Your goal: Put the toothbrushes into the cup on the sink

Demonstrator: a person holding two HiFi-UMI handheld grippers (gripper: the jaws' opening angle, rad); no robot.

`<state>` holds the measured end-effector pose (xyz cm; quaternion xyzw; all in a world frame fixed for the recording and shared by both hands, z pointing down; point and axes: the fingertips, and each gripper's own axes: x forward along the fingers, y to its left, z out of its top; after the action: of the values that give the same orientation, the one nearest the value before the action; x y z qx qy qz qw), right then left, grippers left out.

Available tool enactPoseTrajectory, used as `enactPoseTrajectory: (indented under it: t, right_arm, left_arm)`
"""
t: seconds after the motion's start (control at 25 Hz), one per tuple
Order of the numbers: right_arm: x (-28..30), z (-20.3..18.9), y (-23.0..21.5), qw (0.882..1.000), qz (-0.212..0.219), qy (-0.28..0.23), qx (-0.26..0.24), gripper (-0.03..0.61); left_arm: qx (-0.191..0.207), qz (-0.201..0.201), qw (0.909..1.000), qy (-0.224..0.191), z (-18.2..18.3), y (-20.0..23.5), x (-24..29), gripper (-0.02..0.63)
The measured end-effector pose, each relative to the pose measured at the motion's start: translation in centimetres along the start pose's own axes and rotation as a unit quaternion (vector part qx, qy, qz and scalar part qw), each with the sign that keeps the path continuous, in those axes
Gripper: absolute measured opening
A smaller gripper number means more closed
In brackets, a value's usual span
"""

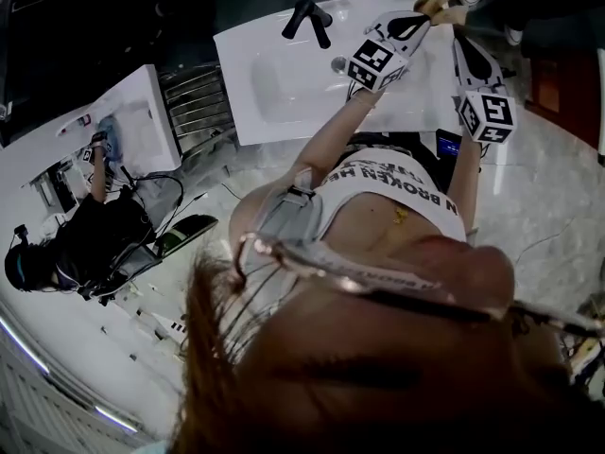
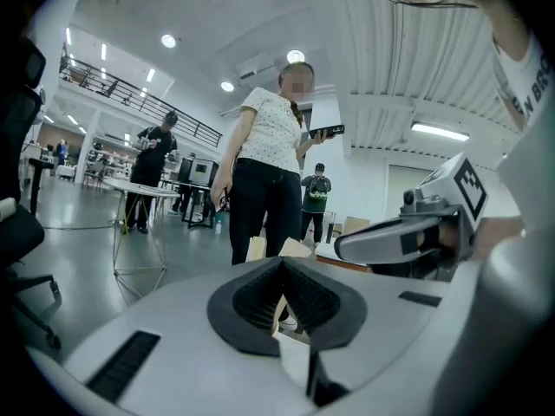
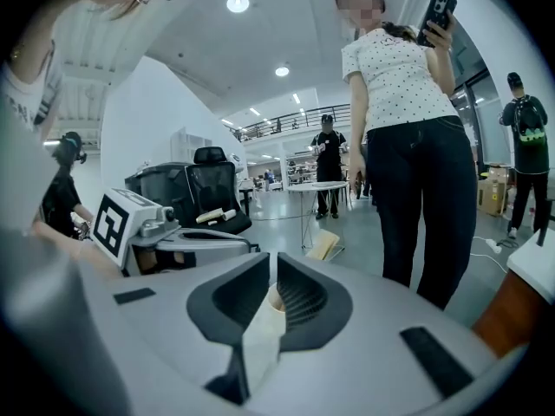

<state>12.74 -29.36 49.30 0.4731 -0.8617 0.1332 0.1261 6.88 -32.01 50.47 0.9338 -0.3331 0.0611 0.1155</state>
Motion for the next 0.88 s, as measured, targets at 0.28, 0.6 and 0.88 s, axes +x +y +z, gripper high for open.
enactPoseTrajectory:
  t: [0.28,0.6,0.88]
  right_arm:
    - [0.2,1.6,3.3,0.999,0.038,-0.018,-0.018,0.044]
    - [0.8,5.0,7.2,0.994,0.089,-0.042,-0.052,0.04]
    - [0.2,7.3,9.5,0.989,0.118,-0.061,-0.07,0.04]
  left_arm:
    - [-0.002,0.021,0.9997,-0.007,1.7,-0.9,-4.1,0.014]
    - [-0.008,0.037,0.9985,-0.039,5.6,-1.5,-7.6,0.014]
    - [-0.006,0.046,0.9969,-0.064,8.9,-2.3,-10.3,0.014]
